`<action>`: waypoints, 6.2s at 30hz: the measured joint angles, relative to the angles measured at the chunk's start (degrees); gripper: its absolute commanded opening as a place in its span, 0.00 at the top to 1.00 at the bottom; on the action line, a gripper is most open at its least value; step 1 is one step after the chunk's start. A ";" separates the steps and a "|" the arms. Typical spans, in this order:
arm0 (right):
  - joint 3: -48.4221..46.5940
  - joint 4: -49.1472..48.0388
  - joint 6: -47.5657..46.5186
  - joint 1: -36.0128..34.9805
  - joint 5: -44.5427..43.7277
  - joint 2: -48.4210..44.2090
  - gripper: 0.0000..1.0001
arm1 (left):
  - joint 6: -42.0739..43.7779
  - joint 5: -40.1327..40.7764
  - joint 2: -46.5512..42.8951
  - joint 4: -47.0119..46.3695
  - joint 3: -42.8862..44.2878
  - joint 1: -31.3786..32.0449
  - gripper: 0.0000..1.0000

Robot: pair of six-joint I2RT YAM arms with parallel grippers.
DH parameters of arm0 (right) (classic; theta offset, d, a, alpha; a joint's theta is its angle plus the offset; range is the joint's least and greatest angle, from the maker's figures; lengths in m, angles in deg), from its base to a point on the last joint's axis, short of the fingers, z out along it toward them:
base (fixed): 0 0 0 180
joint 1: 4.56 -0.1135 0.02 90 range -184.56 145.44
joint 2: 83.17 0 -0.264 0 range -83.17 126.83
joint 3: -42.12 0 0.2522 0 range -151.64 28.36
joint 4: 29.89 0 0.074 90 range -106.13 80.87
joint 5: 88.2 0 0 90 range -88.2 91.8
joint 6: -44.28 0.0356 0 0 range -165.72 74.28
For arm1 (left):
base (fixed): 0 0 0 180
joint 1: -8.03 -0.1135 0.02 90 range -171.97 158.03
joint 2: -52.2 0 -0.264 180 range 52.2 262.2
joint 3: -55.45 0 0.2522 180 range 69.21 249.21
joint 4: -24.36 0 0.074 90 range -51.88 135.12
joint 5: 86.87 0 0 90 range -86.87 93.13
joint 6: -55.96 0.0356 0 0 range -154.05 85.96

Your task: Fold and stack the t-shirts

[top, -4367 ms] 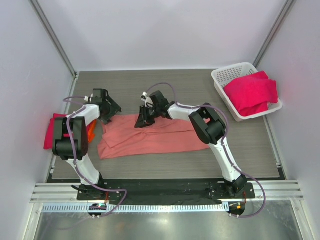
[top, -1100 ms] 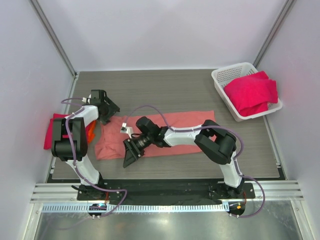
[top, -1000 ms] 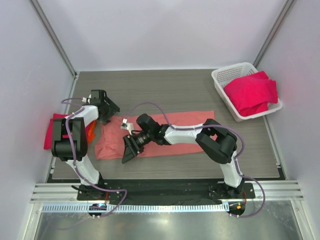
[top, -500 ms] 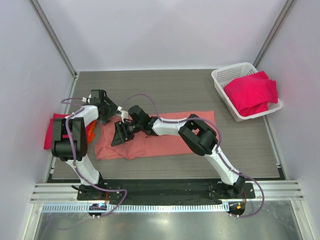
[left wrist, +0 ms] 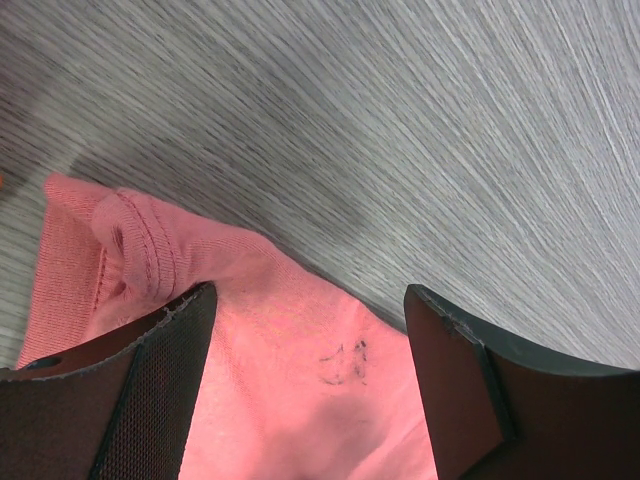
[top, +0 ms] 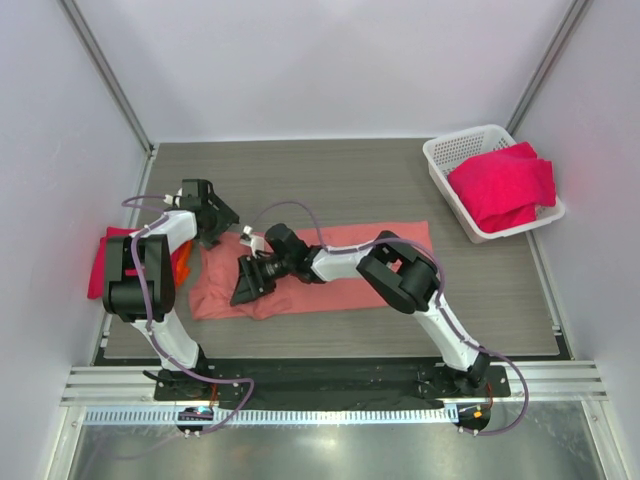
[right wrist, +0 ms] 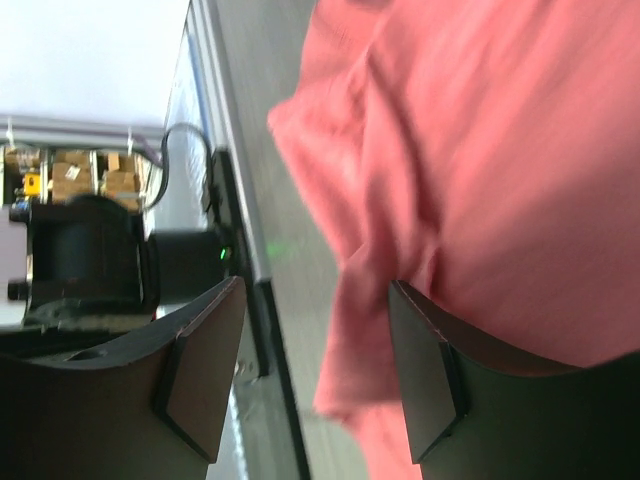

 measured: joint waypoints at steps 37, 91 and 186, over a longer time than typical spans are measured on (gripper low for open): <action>-0.87 9.25 -1.16 2.62 -7.21 -4.07 0.36 | 0.85 -0.02 0.13 0.22 0.24 0.00 0.22; 39.52 43.67 -9.86 23.65 -52.17 -60.30 0.27 | -3.21 5.70 -33.68 11.93 -14.12 6.51 0.00; -36.20 30.91 -0.90 44.02 -24.63 14.84 0.85 | 10.47 -13.86 7.93 -4.20 13.70 14.97 0.01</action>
